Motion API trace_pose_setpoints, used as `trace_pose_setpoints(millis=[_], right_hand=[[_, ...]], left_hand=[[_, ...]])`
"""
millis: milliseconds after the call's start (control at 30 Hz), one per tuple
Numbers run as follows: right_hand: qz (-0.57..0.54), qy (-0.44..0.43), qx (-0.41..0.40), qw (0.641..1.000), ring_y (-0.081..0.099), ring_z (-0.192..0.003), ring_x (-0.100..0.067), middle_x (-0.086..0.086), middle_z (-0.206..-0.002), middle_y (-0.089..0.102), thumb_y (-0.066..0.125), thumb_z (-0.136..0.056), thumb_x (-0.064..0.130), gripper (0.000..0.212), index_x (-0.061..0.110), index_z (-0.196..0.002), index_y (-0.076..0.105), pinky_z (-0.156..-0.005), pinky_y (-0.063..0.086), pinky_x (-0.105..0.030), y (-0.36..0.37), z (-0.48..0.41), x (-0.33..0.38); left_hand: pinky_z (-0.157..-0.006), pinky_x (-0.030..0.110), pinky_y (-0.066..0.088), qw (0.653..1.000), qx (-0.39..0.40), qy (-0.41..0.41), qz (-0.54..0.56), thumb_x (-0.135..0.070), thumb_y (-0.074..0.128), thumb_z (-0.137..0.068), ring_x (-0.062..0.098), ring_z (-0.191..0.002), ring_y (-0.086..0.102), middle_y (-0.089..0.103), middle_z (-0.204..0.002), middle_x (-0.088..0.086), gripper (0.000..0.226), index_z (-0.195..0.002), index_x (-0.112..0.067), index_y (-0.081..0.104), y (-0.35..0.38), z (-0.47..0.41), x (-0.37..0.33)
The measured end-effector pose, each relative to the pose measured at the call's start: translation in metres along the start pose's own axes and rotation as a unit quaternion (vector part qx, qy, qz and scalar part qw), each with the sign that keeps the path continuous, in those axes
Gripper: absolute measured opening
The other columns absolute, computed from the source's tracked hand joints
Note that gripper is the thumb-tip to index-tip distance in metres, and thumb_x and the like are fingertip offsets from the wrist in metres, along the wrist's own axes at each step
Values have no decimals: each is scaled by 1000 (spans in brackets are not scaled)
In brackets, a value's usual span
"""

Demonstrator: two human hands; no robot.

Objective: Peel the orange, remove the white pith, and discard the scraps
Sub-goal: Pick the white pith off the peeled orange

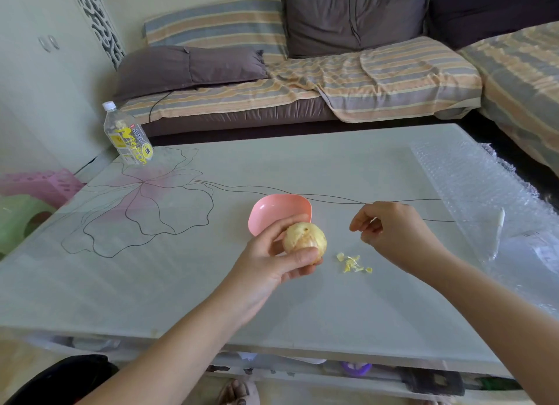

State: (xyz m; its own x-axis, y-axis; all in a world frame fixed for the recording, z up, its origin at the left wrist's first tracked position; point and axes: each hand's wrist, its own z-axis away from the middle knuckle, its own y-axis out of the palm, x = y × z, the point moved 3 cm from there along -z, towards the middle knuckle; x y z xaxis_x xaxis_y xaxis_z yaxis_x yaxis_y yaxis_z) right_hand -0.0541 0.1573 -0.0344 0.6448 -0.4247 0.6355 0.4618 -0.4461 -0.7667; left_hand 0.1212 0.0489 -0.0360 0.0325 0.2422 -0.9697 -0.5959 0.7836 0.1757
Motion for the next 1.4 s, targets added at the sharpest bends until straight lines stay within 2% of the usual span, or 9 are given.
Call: trace_pose_setpoints(millis=[100, 200, 433, 600, 733, 833, 1033, 1267, 1400], right_hand=[[-26, 10, -9, 1000, 55, -59, -5, 6, -66, 63, 74, -71, 6, 20, 22, -65, 65, -57, 41, -9, -3, 0, 0], [-38, 10, -27, 999, 58, -64, -2, 11, -67, 65, 71, -77, 10, 15, 23, -71, 69, -59, 41, -7, -5, 0, 1], [-106, -127, -38, 985, 63, -80, 2, 18, -83, 70, 68, -84, 19, 14, 26, -93, 76, -72, 47, -12, -12, 20, 35], [-139, -175, -23, 974, 65, -75, -1, 17, -85, 71, 73, -80, 22, 27, 47, -87, 68, -62, 51, -22, -13, 36, 51], [-79, -193, -68, 976, 67, -70, -14, 3, -80, 74, 70, -82, 28, 10, 29, -90, 77, -64, 48, -29, -11, 40, 53], [-14, -230, -91, 969, 64, -63, -26, -6, -70, 70, 58, -83, 30, 19, 22, -83, 76, -54, 51, -37, -10, 42, 54], [124, -247, -172, 946, 48, -38, -25, -4, -48, 54, 55, -77, 17, 19, 10, -62, 66, -34, 40, -25, -4, 48, 62], [91, -212, -210, 950, 45, -35, -26, -6, -45, 53, 59, -75, 15, 20, 8, -56, 64, -34, 40, -23, 1, 51, 60], [58, -204, -201, 956, 53, -39, -27, -9, -51, 60, 57, -77, 15, 22, 6, -59, 65, -37, 45, -27, 2, 47, 59]], left_hand=[[-84, 29, 55, 992, -23, 42, -120, -21, 83, -57, 17, -102, 66, 66, -114, -1, 60, -113, -32, 64, -3, 1, -3], [-84, 21, 52, 988, -23, 47, -148, -27, 85, -52, 10, -93, 69, 70, -107, -7, 61, -109, -33, 64, -2, 2, -6], [-82, 23, 53, 983, -30, 71, -168, -17, 85, -52, 13, -92, 68, 68, -102, -5, 63, -109, -28, 63, -1, 0, -6], [-75, 15, 51, 982, -24, 98, -160, 6, 84, -61, 5, -88, 68, 70, -96, -10, 60, -106, -29, 64, 7, 1, -9], [-75, 11, 49, 967, -46, 133, -212, 0, 86, -60, 1, -85, 68, 71, -88, -22, 63, -102, -39, 61, 11, 4, -13], [-76, 9, 48, 954, -52, 156, -251, -7, 88, -60, 0, -85, 68, 70, -89, -23, 61, -100, -43, 60, 13, 7, -17], [-81, 15, 51, 942, -35, 177, -283, -10, 88, -62, 10, -84, 67, 70, -92, -14, 50, -98, -36, 66, 17, 8, -21], [-78, 15, 51, 946, -39, 188, -262, -4, 85, -64, 13, -83, 66, 71, -91, -8, 45, -99, -26, 67, 23, 10, -21], [-75, 12, 50, 947, -48, 198, -248, 0, 84, -64, 11, -80, 66, 70, -89, -10, 47, -91, -33, 65, 27, 12, -26]])
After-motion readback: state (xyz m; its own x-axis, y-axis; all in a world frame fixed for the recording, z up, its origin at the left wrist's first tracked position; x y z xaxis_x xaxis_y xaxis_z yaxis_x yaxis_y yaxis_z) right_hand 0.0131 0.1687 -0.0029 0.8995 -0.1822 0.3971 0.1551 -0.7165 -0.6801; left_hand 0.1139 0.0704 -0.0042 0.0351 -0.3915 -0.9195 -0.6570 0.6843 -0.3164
